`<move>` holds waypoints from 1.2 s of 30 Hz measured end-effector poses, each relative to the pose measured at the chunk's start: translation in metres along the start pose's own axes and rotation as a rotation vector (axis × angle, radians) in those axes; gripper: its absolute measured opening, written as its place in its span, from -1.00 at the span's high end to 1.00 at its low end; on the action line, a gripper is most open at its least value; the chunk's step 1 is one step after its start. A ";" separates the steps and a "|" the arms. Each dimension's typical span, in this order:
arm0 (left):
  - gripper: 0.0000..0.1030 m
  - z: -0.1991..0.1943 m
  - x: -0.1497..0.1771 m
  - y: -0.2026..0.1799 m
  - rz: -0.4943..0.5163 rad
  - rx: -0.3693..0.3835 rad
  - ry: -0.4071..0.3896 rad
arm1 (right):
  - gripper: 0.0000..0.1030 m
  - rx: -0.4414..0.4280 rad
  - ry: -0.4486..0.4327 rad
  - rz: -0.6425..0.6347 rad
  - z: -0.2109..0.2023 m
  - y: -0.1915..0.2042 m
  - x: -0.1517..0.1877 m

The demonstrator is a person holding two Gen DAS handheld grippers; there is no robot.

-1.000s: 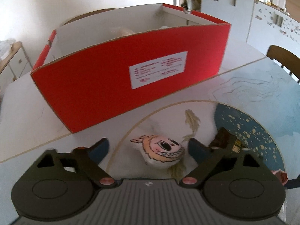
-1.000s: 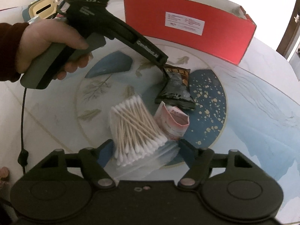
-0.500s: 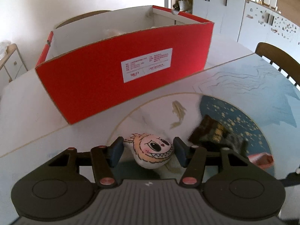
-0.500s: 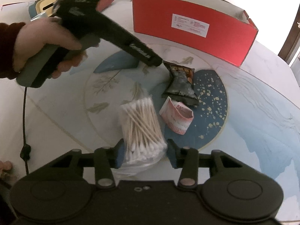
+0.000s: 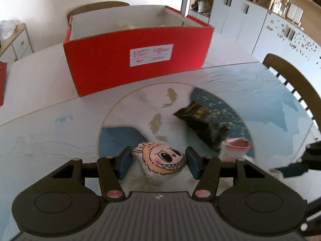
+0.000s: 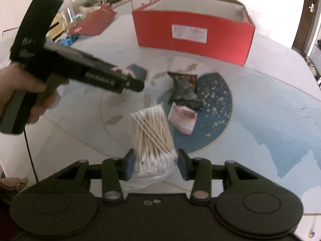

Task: Organize objects
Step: 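Carry the fish plush in the left gripper and swab bag in the right into the red box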

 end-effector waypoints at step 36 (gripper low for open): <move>-0.10 -0.068 -0.125 -0.022 0.021 0.050 -0.226 | 0.17 0.100 -0.200 0.139 -0.036 -0.073 -0.163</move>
Point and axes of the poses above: each gripper's, at about its wrist camera, not at the fingertips, and z roughly the way its jaws point, y to its left, x to its underside, the point moved 9 cm from there along z, roughly the way its jaws point, and after that the axes turned 5 degrees about -z, right-handed, at the moved point
